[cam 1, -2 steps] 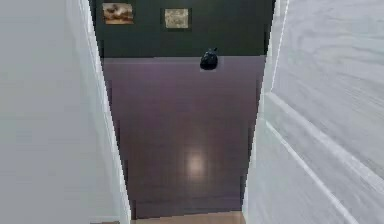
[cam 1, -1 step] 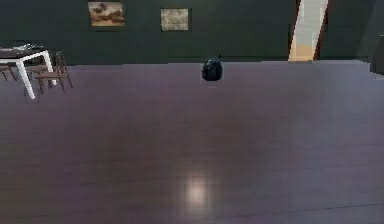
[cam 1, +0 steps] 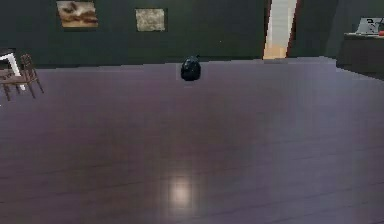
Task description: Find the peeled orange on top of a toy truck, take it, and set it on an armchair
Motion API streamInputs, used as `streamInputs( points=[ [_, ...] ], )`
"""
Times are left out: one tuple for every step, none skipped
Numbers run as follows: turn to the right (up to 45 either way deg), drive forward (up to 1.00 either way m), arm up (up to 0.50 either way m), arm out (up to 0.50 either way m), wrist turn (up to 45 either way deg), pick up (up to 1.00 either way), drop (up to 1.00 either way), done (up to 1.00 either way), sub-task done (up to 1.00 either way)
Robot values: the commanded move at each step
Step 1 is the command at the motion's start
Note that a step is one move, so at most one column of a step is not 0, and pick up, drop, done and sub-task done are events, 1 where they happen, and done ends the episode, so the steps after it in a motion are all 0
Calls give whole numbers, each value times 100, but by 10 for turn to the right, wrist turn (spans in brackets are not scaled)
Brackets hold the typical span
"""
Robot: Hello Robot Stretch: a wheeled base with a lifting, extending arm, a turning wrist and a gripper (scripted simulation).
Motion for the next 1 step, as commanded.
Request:
streamInputs(
  points=[
    [0,30,0,0,0,0,0,0,0]
  ],
)
